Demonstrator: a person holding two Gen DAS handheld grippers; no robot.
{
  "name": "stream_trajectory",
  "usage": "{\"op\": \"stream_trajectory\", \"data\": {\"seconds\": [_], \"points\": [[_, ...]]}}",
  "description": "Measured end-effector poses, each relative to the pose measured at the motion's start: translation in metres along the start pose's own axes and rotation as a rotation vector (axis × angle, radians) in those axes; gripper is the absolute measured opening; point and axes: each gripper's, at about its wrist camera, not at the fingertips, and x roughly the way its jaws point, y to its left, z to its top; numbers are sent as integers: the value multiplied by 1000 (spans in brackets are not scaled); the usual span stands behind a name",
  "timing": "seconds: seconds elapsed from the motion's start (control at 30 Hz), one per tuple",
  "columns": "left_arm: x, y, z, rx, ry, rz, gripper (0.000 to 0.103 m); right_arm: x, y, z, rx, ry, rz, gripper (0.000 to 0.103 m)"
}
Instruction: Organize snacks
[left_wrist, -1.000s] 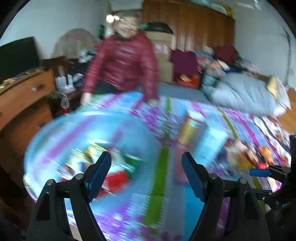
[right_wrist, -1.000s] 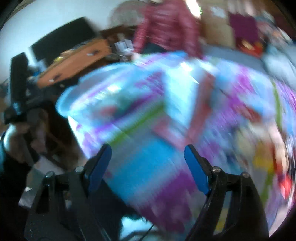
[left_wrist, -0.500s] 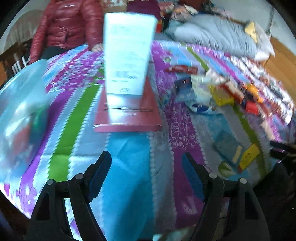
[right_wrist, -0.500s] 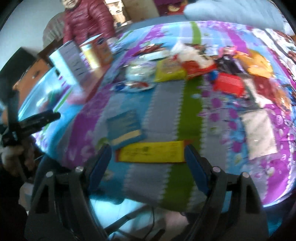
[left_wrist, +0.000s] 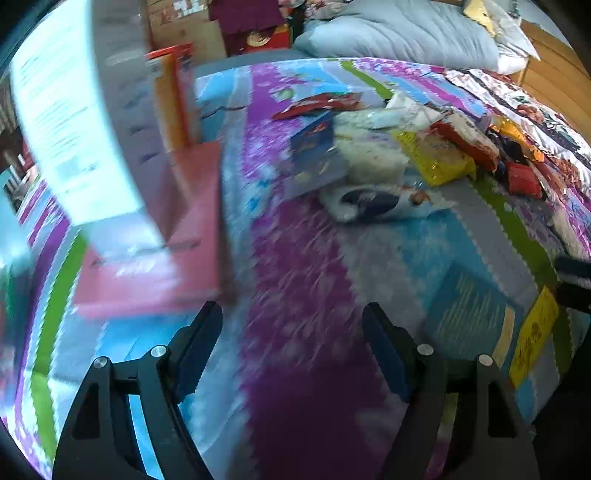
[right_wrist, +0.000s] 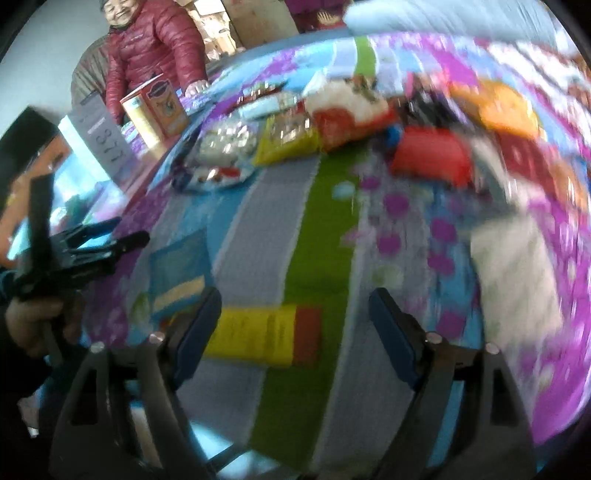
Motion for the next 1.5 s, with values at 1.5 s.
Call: {"op": "stream_trajectory", "data": {"seconds": [1.5], "points": [[30,-54,19,-19,-50,-18,103,59,-13,40,-96,-41,-111,103]]}}
